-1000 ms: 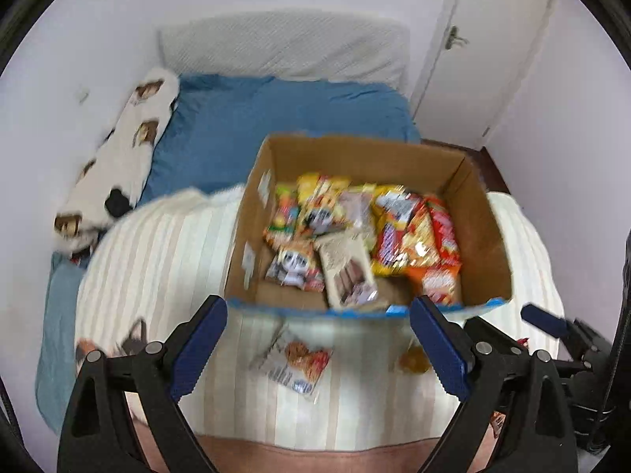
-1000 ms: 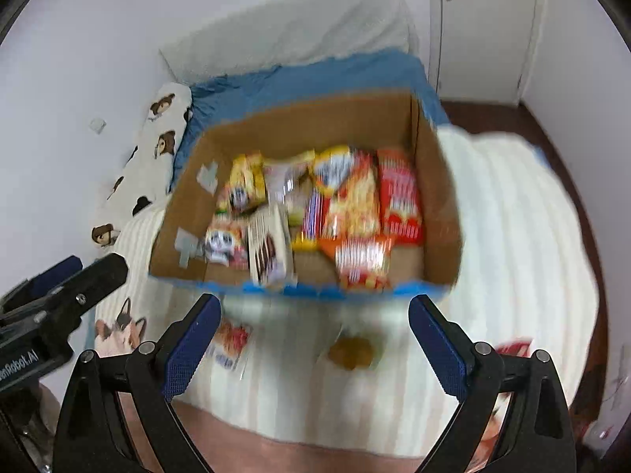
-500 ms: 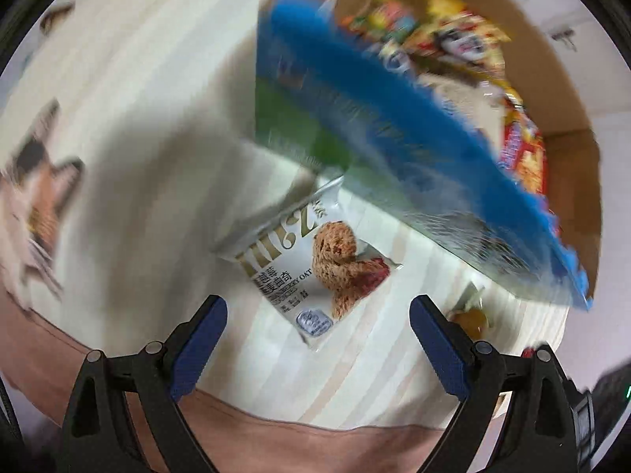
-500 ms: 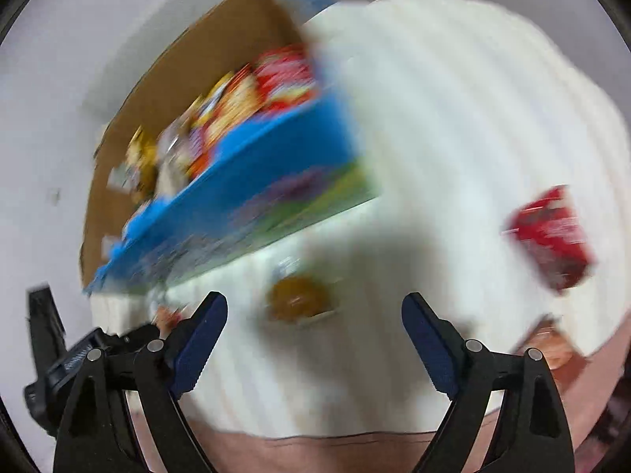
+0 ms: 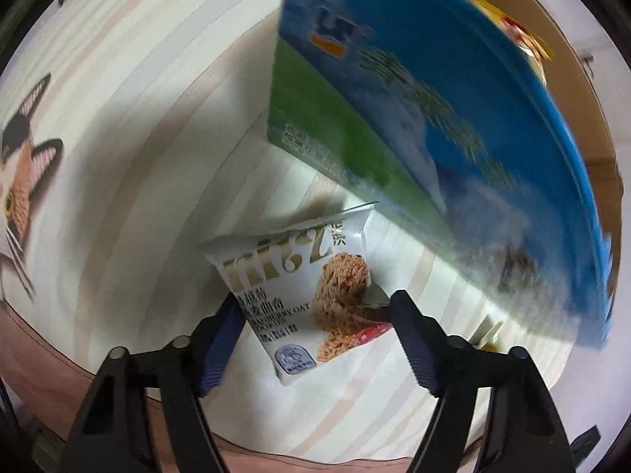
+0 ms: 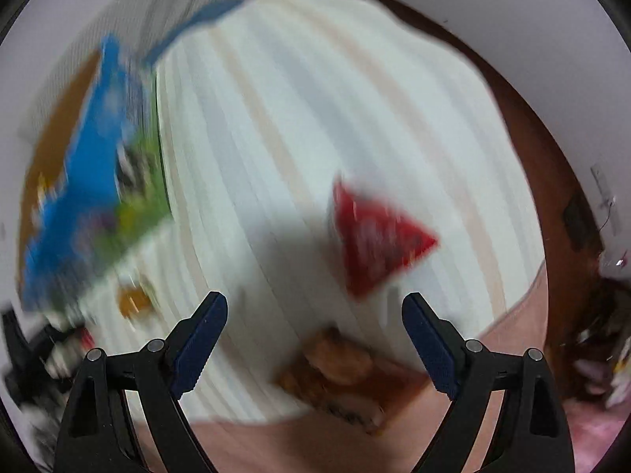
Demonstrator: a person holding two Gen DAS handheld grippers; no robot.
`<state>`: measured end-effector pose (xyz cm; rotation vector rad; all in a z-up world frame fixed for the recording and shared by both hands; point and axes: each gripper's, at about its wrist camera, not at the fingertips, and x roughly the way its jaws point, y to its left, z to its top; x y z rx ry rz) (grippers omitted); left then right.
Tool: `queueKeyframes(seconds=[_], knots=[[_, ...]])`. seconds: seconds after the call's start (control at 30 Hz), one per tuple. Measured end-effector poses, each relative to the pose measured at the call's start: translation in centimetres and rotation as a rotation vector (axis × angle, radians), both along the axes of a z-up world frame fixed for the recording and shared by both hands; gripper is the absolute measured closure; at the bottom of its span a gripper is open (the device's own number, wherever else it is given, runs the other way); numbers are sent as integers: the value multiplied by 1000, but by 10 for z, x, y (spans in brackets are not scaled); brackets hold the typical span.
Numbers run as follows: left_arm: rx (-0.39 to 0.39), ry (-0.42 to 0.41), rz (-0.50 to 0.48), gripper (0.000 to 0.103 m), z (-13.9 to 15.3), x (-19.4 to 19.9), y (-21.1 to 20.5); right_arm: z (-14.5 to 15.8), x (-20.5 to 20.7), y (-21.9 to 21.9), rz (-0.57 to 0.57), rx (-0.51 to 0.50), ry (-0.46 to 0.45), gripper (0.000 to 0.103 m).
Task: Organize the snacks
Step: 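Grasp the white oat cookie pack with left tool while right tool grasps the brown biscuit pack, then carry the white cookie pack with left tool while right tool carries the brown pack to the box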
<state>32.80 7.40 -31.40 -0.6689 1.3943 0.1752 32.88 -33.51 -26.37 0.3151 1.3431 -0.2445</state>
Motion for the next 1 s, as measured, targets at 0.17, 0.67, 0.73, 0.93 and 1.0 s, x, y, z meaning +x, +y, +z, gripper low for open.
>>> queueKeyframes(seconds=[0.17,0.67,0.73,0.93,1.0], knots=[[67,-3,-106,35,-1,-27,-19,-33,-27,6,12,10,69,11],[14,27,-184,34,-11,-92,-12,-55,-53,63,183,-23,74,11],[34,24,-186,34,-4,-89,5,-59,-47,79,225,-85,69,19],[43,48,-172,34,-9,-65,3,-63,-65,113,247,-63,52,30],[45,28,-147,35,-10,-65,6,-66,-72,126,252,-3,66,30]])
